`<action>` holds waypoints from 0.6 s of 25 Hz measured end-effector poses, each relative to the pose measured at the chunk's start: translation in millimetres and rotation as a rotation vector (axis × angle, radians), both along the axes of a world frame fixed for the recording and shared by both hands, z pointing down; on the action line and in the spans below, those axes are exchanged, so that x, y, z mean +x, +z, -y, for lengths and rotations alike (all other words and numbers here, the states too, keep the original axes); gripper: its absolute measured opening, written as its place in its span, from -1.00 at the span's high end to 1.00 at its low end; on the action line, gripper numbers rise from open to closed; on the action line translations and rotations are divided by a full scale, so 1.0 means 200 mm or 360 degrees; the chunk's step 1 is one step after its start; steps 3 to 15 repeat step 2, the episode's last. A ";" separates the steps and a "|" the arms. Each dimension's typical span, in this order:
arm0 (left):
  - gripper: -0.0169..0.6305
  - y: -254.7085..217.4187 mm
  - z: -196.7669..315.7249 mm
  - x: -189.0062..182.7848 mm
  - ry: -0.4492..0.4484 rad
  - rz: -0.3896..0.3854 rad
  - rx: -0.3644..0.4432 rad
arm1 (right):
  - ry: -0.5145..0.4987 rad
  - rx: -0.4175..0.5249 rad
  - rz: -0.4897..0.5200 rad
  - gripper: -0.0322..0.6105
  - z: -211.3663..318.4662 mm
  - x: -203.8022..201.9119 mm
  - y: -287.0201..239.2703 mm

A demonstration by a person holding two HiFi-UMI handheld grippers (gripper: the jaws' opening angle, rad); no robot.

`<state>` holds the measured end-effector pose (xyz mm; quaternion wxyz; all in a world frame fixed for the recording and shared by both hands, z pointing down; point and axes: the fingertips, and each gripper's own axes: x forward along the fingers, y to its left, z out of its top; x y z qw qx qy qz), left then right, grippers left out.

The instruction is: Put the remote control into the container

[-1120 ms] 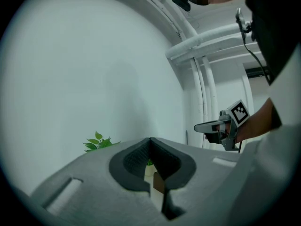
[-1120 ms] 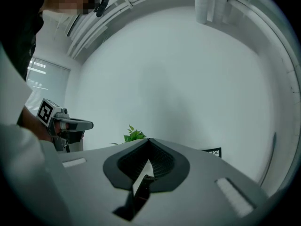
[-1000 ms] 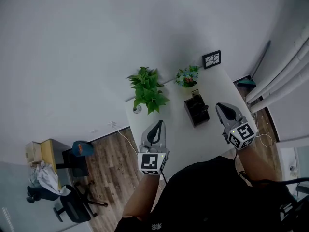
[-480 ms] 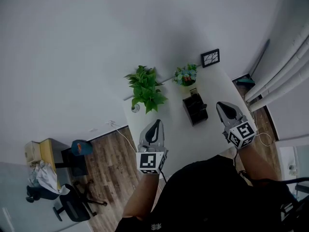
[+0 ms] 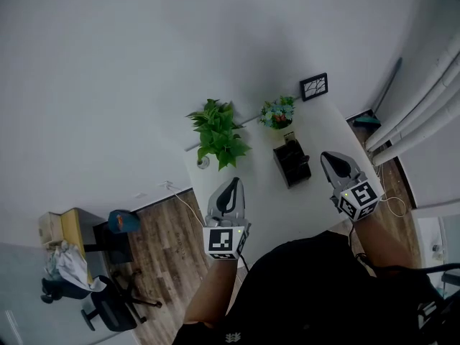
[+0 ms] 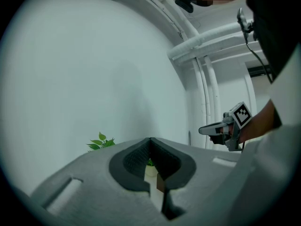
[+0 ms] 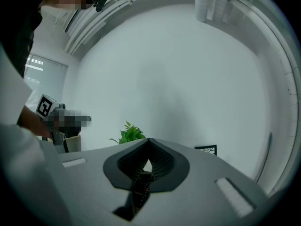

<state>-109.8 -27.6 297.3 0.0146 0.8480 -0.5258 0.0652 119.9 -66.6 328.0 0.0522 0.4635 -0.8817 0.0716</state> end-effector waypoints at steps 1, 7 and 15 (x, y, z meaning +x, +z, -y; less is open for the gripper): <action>0.95 0.00 0.00 0.00 0.0003 -0.0001 0.0001 | 0.0002 -0.0001 -0.0002 0.89 0.00 0.00 0.00; 0.95 -0.01 0.01 0.00 0.0006 -0.0003 0.0003 | 0.0005 -0.0001 -0.0004 0.89 0.01 0.00 0.00; 0.95 -0.01 0.01 0.00 0.0006 -0.0003 0.0003 | 0.0005 -0.0001 -0.0004 0.89 0.01 0.00 0.00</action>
